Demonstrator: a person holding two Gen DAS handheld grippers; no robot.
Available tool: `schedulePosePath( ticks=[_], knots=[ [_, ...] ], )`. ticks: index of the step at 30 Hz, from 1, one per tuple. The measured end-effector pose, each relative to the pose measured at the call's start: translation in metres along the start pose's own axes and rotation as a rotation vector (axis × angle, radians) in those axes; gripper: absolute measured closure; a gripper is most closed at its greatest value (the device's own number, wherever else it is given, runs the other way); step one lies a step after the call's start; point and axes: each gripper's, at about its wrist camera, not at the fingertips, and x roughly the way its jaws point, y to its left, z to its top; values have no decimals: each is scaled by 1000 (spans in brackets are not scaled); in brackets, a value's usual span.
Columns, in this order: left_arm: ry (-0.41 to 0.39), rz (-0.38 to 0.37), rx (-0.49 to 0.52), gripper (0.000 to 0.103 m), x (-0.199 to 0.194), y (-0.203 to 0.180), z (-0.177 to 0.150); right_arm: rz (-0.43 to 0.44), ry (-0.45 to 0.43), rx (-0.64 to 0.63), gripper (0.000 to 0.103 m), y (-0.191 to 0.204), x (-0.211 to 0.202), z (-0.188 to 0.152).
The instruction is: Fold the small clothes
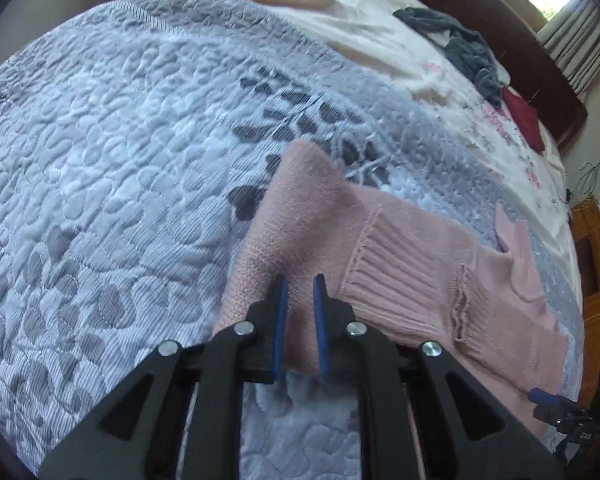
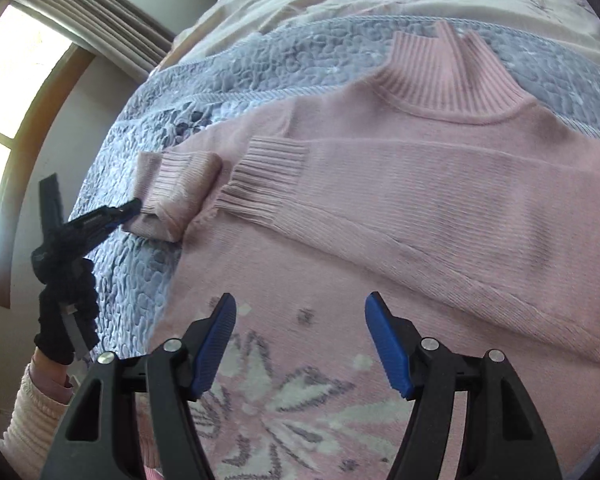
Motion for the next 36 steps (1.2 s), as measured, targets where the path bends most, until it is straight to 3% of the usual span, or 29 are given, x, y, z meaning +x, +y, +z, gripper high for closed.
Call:
schedulePosePath(
  ticks=[1, 5, 8, 14, 18, 19, 21, 22, 24, 26, 31, 36],
  knots=[
    [26, 14, 6, 92, 10, 5, -4, -1, 6, -11, 35, 9, 5, 5],
    [-5, 11, 32, 92, 11, 7, -5, 12, 32, -36, 35, 36, 26, 25],
    [-26, -37, -16, 92, -2, 16, -4, 45, 46, -35, 35, 55, 42, 43],
    [-80, -61, -52, 85, -32, 36, -7, 122, 91, -7, 35, 89, 88, 80],
    [-86, -66, -34, 82, -45, 44, -8, 105, 143, 17, 36, 102, 128, 94],
    [-86, -69, -30, 81, -47, 44, -8, 100, 150, 25, 38, 103, 136, 95],
    [-83, -72, -23, 77, -49, 44, -10, 119, 158, 35, 64, 105, 146, 97],
    [-80, -72, -17, 75, -50, 45, -12, 127, 157, 42, 68, 106, 148, 98],
    [-73, -69, -5, 74, -49, 44, -13, 125, 135, 21, 84, 108, 142, 98],
    [-66, -69, -2, 74, -48, 43, -15, 134, 103, -14, 88, 112, 127, 97],
    [-61, -103, 7, 74, -44, 25, -17, 176, -11, -53, 89, 103, 64, 90],
    [-59, -158, 54, 74, -41, -13, -18, 172, -99, -15, 89, 60, 3, 78]
  ],
)
